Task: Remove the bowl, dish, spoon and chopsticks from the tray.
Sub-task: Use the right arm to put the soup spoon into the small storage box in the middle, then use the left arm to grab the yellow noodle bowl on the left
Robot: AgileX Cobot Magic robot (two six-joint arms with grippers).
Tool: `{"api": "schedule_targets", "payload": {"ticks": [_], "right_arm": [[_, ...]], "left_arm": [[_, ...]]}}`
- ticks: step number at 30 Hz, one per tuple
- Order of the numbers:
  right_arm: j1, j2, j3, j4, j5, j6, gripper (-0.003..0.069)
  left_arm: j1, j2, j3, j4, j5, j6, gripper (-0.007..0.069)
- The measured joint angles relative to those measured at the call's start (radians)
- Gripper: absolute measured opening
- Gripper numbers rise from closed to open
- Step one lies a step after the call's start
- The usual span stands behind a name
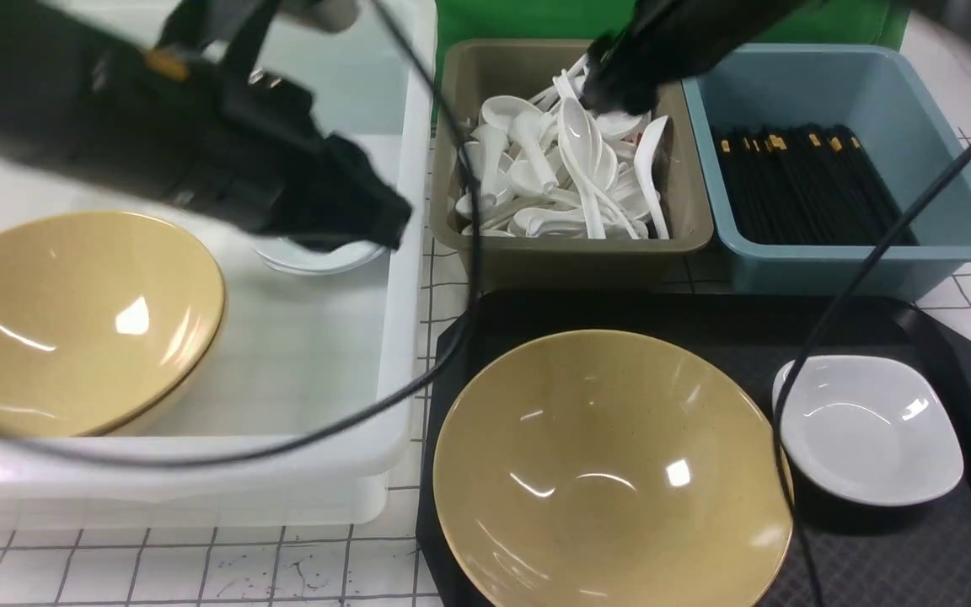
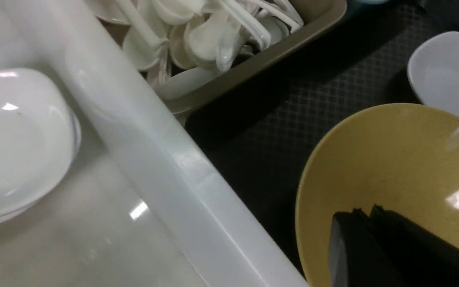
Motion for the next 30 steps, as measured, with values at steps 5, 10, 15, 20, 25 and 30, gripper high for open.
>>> {"api": "schedule_targets", "payload": {"ticks": [5,10,15,20,25,30], "right_arm": [[0.000,-0.088,-0.075,-0.011,0.248,0.002,0.0308],[0.000,-0.205,0.030,-0.009,0.272,0.007,0.0080],[0.000,-0.361,0.219,-0.009,0.273,0.014,0.0036],[0.000,-0.512,0.424,-0.009,0.278,0.013,0.0037],[0.000,-0.613,0.541,-0.008,0.281,0.013,0.0037],[0.000,-0.671,0.620,0.006,0.280,0.012,0.0037]], "left_arm": [[-0.073,0.205,-0.222,0.074,0.160,-0.001,0.0174],[-0.176,0.402,-0.346,0.196,0.243,-0.016,0.0367],[-0.239,0.532,-0.423,0.298,0.251,-0.040,0.0463],[-0.271,0.635,-0.476,0.335,0.246,-0.051,0.0482],[-0.279,0.694,-0.478,0.337,0.232,-0.068,0.0471],[-0.280,0.725,-0.478,0.339,0.228,-0.151,0.0296]]}}
